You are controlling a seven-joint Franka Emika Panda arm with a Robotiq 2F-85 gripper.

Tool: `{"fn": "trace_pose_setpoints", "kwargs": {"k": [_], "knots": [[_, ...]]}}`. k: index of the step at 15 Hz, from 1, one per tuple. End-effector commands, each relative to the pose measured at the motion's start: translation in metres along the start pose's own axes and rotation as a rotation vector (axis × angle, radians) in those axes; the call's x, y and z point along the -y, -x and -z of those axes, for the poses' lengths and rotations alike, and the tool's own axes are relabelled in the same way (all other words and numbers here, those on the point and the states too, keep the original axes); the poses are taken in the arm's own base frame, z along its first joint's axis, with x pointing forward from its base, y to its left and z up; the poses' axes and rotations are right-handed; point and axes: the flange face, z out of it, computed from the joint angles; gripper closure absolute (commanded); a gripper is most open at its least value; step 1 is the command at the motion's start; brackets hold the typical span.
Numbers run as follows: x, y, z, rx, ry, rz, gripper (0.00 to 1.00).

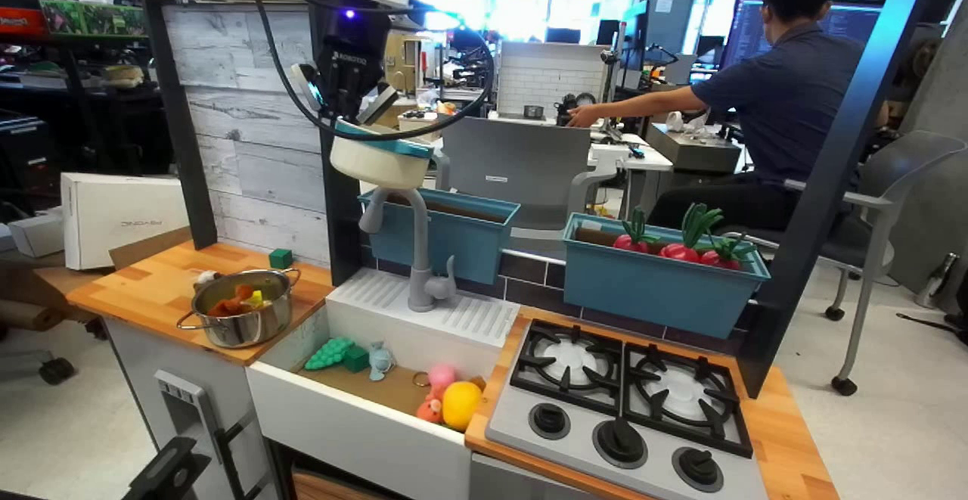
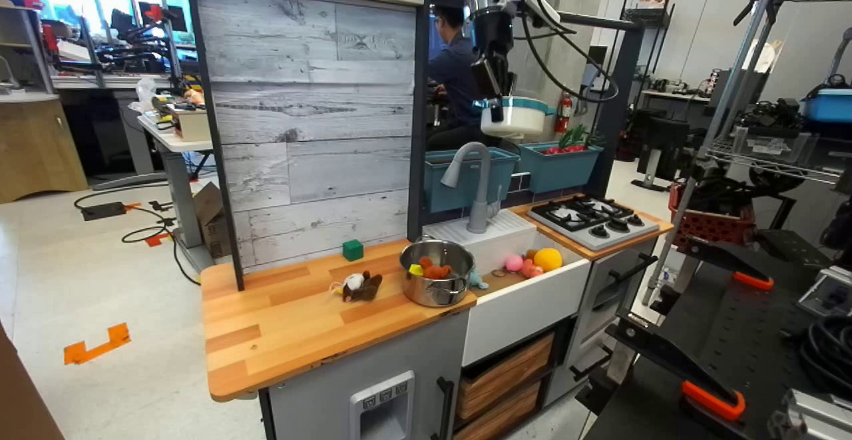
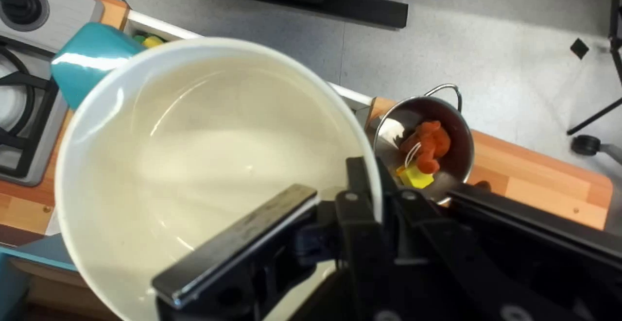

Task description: Put the white pot in the sink.

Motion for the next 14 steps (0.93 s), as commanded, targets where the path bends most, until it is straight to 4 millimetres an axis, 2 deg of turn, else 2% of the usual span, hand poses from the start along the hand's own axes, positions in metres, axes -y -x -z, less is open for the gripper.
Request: {"fn": "trace_pose_setpoints", "kwargs": {"k": [1, 8, 14], "knots": [[0.023, 0.006, 0.004, 0.098, 0.073, 0.092, 0.99], [0.079, -0.005, -0.013, 0.246, 0.249, 0.295, 0.99], [0.071, -0.004, -0.012, 0.316, 0.312, 0.458, 0.99]]}}
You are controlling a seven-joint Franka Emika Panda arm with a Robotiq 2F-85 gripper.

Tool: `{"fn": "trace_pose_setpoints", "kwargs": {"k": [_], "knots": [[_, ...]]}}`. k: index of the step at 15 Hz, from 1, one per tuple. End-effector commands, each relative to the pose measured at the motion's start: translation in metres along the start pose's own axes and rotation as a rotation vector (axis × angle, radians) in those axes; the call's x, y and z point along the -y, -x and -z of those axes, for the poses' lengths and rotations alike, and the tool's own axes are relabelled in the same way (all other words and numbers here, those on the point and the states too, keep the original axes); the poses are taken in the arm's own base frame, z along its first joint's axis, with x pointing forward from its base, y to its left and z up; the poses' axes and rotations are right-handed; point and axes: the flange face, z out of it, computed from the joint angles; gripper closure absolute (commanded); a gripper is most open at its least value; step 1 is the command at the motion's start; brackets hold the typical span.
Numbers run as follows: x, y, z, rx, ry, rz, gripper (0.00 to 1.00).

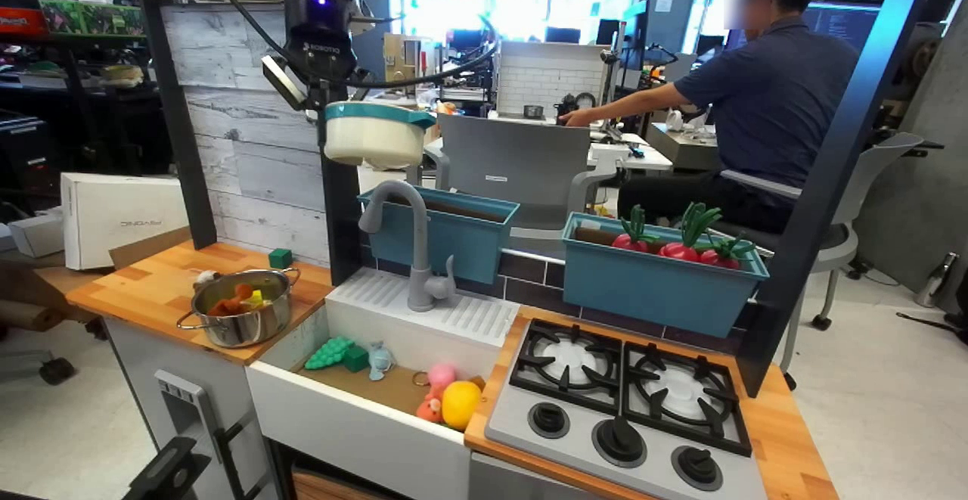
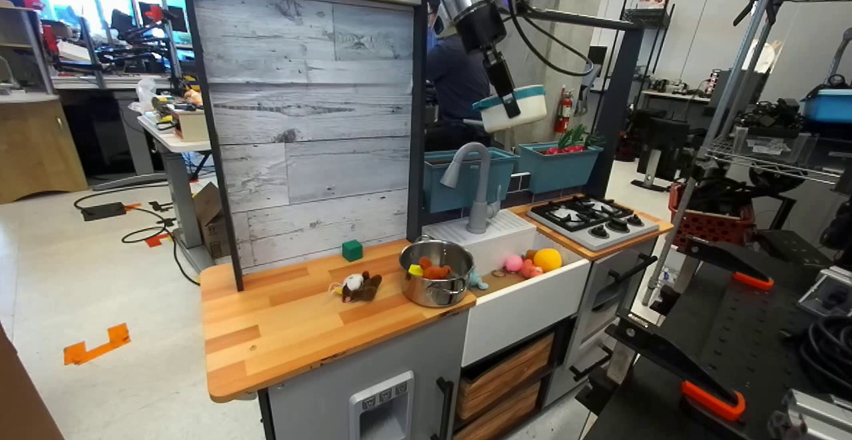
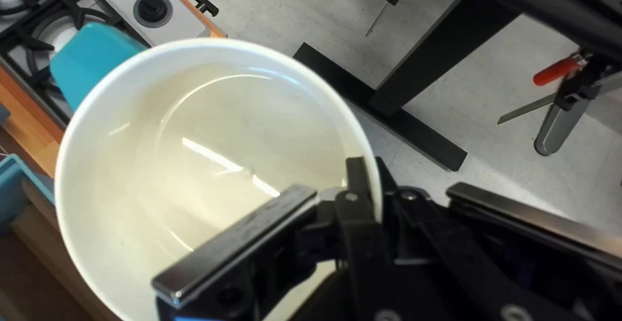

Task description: Put the white pot in the sink.

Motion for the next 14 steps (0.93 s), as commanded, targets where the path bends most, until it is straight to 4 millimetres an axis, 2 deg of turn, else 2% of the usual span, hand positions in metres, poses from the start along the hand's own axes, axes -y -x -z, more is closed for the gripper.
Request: {"fn": "trace_pose_setpoints", "kwargs": {"k": [1, 8, 12, 14], "knots": [[0.016, -0.012, -0.003, 0.087, 0.057, 0.072, 0.99], [-0.003, 0.004, 0.001, 0.038, 0.035, 0.012, 0.99], [-0.013, 0.01, -0.01, 0.075, 0.041, -0.031, 0.99], [-0.022, 0.011, -0.023, 0.083, 0.025, -0.093, 0.99]]}}
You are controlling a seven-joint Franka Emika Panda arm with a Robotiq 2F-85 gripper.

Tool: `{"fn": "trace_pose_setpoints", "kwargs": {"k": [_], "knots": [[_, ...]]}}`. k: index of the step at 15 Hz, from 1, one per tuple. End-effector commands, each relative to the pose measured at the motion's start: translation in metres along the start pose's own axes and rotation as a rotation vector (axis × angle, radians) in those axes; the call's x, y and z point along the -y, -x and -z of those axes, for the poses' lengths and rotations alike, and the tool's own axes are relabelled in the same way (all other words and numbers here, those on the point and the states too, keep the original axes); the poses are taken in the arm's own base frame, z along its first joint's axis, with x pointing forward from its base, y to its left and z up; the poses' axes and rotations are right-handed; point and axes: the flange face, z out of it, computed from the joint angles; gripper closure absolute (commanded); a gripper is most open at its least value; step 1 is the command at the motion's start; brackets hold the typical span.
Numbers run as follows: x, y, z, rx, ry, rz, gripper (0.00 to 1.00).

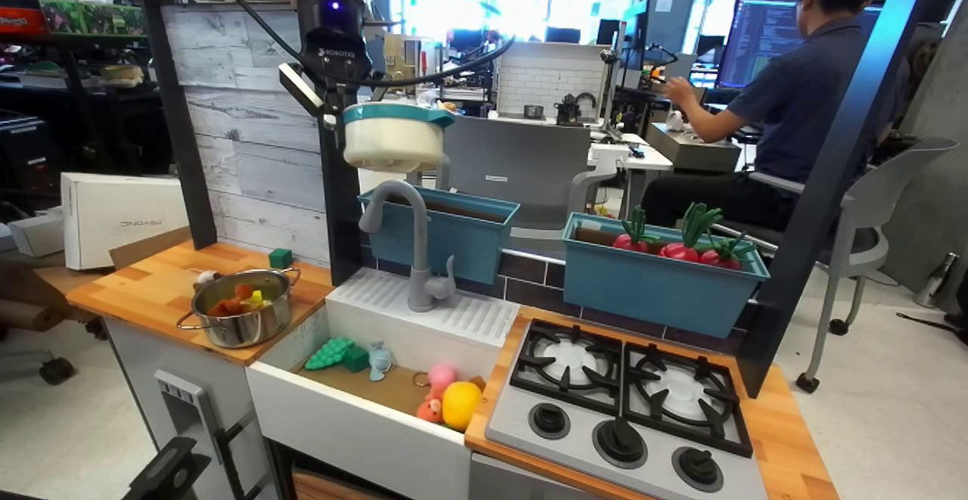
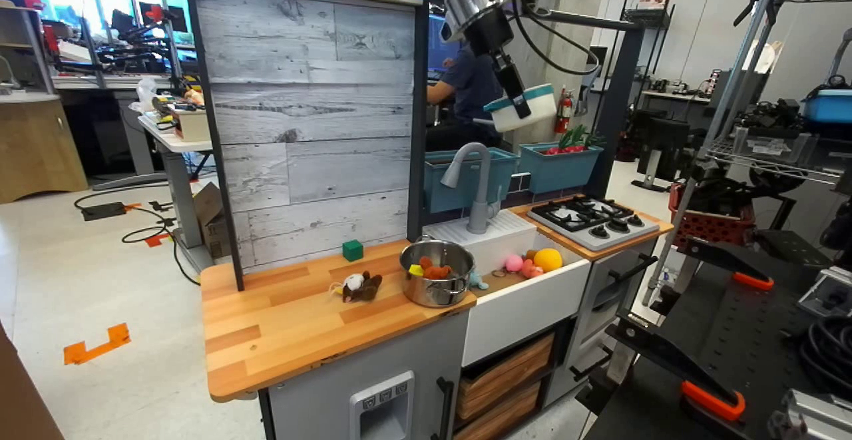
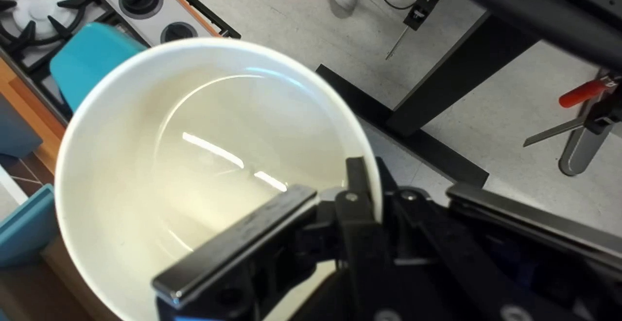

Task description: Put the white pot in the sink.

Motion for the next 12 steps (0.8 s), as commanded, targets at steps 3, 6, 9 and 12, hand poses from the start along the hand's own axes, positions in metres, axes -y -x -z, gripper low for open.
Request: {"fn": "trace_pose_setpoints", "kwargs": {"k": [3, 6, 9, 12], "knots": [[-0.018, -0.011, -0.044, 0.044, -0.009, -0.059, 0.99], [-0.019, -0.025, -0.081, 0.116, -0.006, -0.026, 0.99], [-0.016, -0.045, -0.12, 0.169, -0.006, 0.002, 0.99], [-0.015, -0.067, -0.16, 0.182, 0.015, -0.011, 0.99]]}}
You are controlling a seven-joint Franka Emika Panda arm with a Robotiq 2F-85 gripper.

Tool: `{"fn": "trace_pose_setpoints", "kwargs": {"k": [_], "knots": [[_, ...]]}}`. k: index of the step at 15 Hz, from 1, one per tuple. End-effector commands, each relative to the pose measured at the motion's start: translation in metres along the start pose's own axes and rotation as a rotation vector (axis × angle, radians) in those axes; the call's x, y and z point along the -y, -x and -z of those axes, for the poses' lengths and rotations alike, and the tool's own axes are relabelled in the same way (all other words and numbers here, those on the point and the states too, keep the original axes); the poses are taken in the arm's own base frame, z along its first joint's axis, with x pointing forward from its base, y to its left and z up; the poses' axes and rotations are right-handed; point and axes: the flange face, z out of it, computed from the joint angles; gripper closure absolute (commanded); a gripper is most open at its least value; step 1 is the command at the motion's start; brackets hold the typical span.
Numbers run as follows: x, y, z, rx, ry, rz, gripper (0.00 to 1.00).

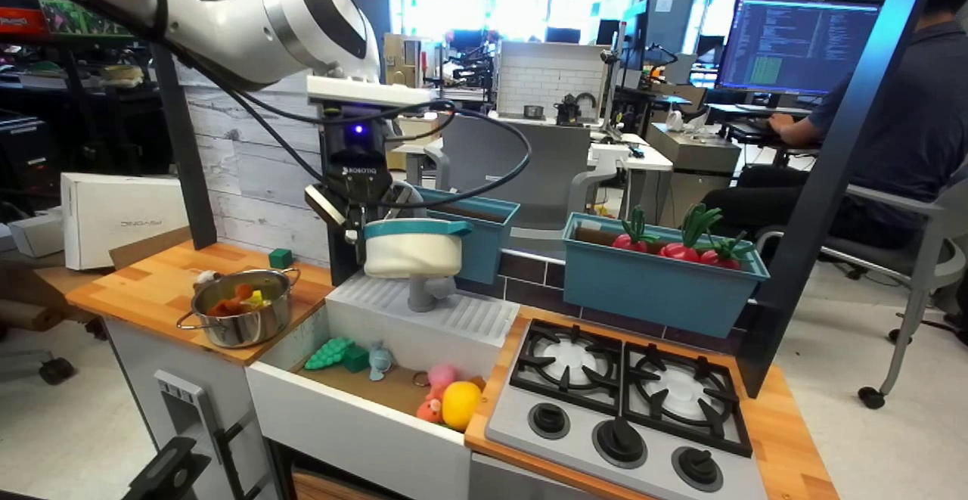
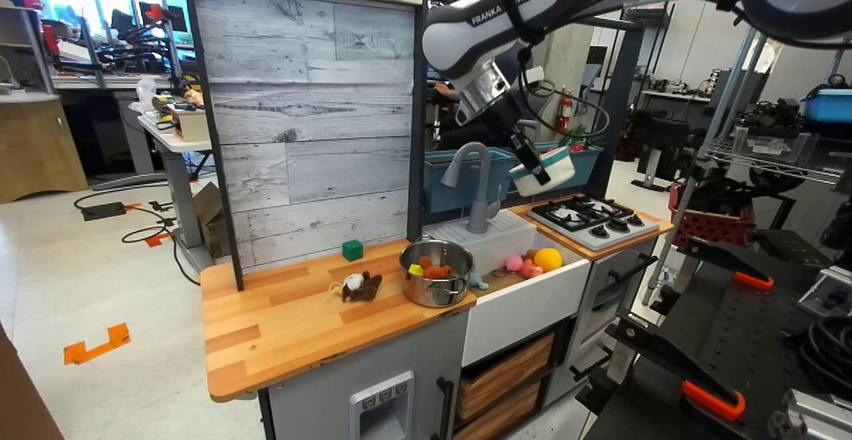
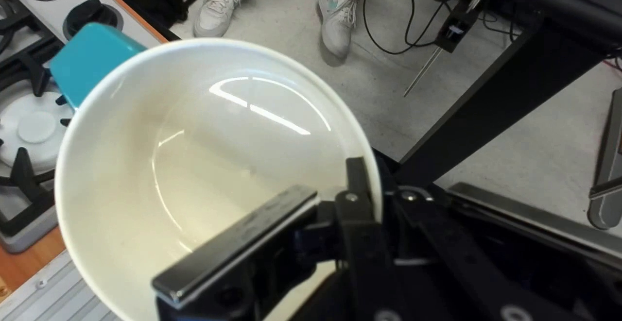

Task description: Put the white pot in the sink.

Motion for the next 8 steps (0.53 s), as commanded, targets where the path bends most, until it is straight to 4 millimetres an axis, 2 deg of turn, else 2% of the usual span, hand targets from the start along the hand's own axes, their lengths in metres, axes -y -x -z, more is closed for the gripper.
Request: {"fn": "trace_pose_setpoints", "kwargs": {"k": [1, 3, 8], "knots": [[0.002, -0.029, -0.032, 0.013, 0.052, -0.04, 0.69], [-0.001, -0.041, -0.048, -0.007, 0.051, -0.077, 0.62], [-0.008, -0.048, -0.054, -0.064, 0.064, -0.146, 0.25]]}}
